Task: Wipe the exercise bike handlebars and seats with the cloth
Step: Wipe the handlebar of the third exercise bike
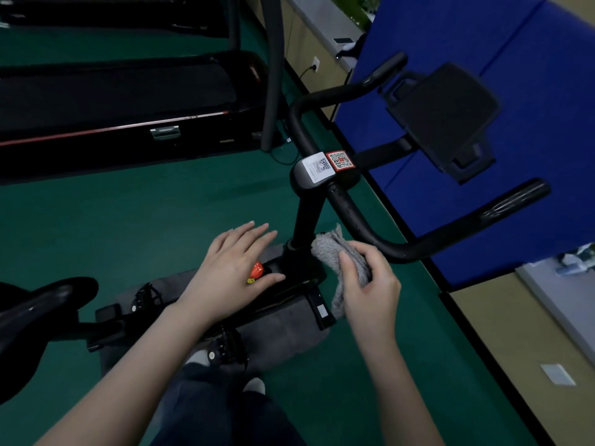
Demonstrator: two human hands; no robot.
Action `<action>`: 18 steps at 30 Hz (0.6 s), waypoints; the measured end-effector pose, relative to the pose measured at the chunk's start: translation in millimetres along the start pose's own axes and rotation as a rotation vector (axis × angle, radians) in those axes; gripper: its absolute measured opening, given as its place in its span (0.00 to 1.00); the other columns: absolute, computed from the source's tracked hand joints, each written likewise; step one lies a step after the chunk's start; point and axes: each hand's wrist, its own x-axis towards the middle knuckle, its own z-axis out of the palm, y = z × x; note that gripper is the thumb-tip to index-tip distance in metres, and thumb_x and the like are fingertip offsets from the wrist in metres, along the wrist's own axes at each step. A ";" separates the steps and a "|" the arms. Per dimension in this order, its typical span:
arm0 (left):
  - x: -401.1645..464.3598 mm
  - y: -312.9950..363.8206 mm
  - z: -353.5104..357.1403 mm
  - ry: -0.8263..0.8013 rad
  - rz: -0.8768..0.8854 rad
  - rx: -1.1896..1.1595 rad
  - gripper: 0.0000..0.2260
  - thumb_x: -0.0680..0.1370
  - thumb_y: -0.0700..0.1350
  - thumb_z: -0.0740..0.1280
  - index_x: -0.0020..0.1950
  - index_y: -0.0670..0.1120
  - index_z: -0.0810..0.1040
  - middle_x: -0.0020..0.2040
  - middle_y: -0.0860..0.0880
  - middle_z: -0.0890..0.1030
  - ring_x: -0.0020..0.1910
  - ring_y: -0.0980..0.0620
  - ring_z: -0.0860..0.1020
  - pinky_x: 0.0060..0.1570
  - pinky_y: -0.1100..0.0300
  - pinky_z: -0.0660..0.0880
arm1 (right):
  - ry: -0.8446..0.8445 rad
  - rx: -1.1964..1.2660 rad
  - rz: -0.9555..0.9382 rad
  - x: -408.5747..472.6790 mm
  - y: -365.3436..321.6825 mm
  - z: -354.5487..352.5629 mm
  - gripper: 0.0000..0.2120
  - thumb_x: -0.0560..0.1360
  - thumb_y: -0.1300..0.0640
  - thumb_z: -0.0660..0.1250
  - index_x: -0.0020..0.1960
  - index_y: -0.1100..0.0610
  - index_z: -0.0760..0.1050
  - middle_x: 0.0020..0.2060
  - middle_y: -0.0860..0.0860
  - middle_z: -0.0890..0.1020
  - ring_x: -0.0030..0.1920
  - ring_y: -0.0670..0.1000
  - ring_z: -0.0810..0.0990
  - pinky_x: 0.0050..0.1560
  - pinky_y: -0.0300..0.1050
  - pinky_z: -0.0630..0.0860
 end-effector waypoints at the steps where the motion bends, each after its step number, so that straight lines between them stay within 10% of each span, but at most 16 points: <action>1: 6.0 -3.1 -1.1 -0.001 0.007 -0.005 0.36 0.74 0.70 0.49 0.76 0.52 0.60 0.75 0.54 0.63 0.75 0.53 0.56 0.72 0.53 0.51 | 0.010 -0.005 0.011 3.4 -1.5 2.7 0.07 0.77 0.59 0.67 0.55 0.57 0.79 0.50 0.50 0.82 0.53 0.50 0.80 0.55 0.55 0.78; 10: 66.4 -39.4 -15.4 -0.033 0.169 -0.058 0.35 0.74 0.69 0.51 0.76 0.52 0.60 0.74 0.53 0.65 0.74 0.53 0.58 0.71 0.55 0.53 | 0.195 -0.094 0.056 30.9 -27.1 37.7 0.06 0.77 0.60 0.68 0.53 0.57 0.79 0.48 0.50 0.81 0.52 0.48 0.80 0.55 0.50 0.77; 18: 120.5 -65.2 -28.9 0.005 0.328 -0.147 0.32 0.75 0.65 0.56 0.74 0.50 0.63 0.72 0.52 0.66 0.72 0.51 0.62 0.69 0.53 0.59 | 0.594 -0.226 0.027 55.8 -46.3 61.7 0.06 0.76 0.65 0.67 0.52 0.64 0.79 0.48 0.56 0.80 0.47 0.38 0.75 0.51 0.25 0.67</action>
